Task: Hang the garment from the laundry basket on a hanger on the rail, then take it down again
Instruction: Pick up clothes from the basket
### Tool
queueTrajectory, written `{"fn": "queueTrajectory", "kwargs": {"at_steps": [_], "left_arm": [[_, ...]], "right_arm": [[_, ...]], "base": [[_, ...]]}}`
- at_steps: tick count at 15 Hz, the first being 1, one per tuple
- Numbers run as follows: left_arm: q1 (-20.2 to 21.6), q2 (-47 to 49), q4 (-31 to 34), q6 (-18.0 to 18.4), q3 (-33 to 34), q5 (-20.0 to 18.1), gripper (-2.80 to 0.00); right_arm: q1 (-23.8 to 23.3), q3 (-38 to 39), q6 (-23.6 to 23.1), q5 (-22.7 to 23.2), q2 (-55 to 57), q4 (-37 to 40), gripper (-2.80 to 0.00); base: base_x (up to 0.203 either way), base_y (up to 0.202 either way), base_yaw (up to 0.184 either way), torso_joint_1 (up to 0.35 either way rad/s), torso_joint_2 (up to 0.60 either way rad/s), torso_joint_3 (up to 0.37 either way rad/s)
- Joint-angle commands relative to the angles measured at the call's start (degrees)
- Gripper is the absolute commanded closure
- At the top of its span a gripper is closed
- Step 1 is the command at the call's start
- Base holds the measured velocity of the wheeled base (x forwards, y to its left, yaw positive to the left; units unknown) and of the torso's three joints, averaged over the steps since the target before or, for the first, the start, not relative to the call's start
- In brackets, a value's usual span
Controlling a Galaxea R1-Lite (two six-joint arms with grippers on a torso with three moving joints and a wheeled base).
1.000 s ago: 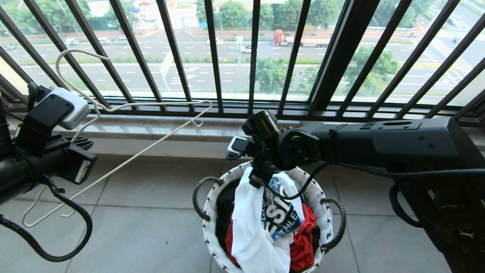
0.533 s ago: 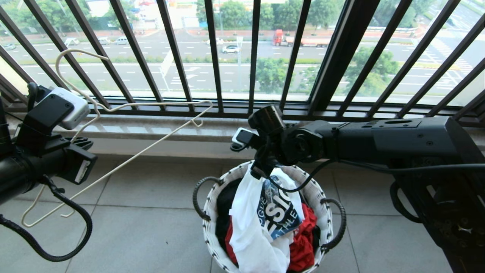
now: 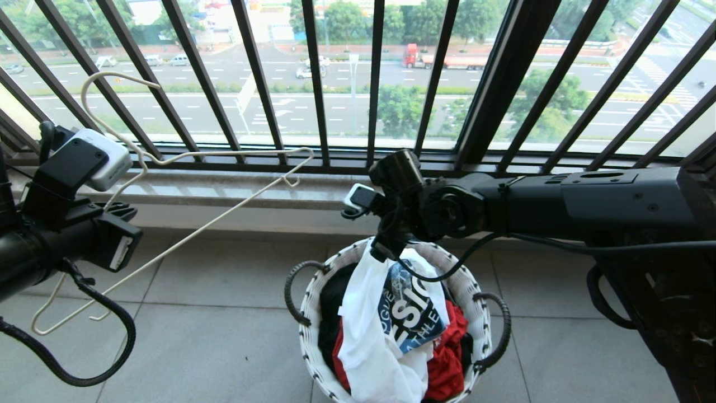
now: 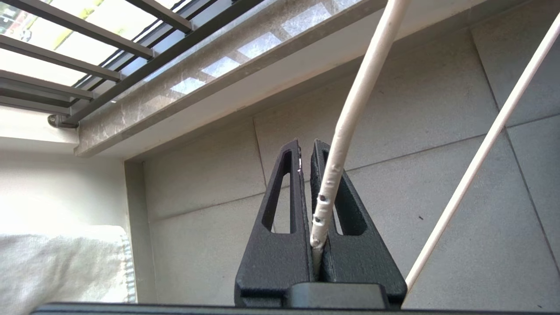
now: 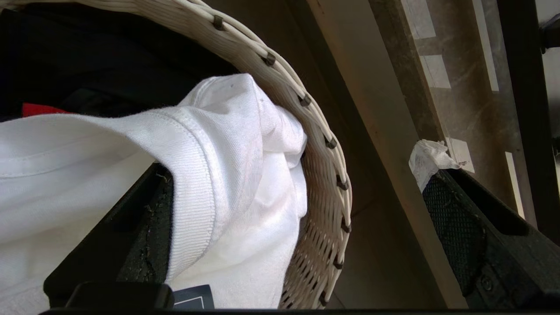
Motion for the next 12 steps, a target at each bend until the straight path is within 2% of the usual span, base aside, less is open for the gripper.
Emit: {"fn": "queueTrajectory", "kwargs": {"at_steps": [1,4,9,10,12], "left_arm": [[0.0,0.0,-0.1,0.2,0.0,0.1,0.0],[0.0,-0.3,-0.1,0.2,0.0,0.1,0.0],[0.0,-0.2,-0.1,0.2,0.0,0.1,0.0],[0.0,-0.3,-0.1,0.2,0.0,0.0,0.0],[0.0,-0.2,-0.1,0.2,0.0,0.0,0.0]], "right_arm": [[0.0,0.1,-0.2,-0.1,0.9,0.1,-2.8],[-0.1,0.1,-0.9,-2.0,2.0,0.4,-2.8],[-0.8,-0.2,-1.3,-2.2,2.2,0.3,-2.8],[-0.9,-0.2,-1.3,-2.2,2.1,0.3,0.0],[-0.9,-0.2,-1.3,-2.2,2.1,0.3,0.0]], "base": [[0.0,0.0,0.0,0.0,0.0,0.0],[0.0,0.0,0.0,0.0,0.0,0.0],[0.0,0.0,0.0,0.0,0.0,0.0],[0.0,0.0,0.0,0.0,0.0,0.0],[0.0,0.0,0.0,0.0,0.0,0.0]]}}
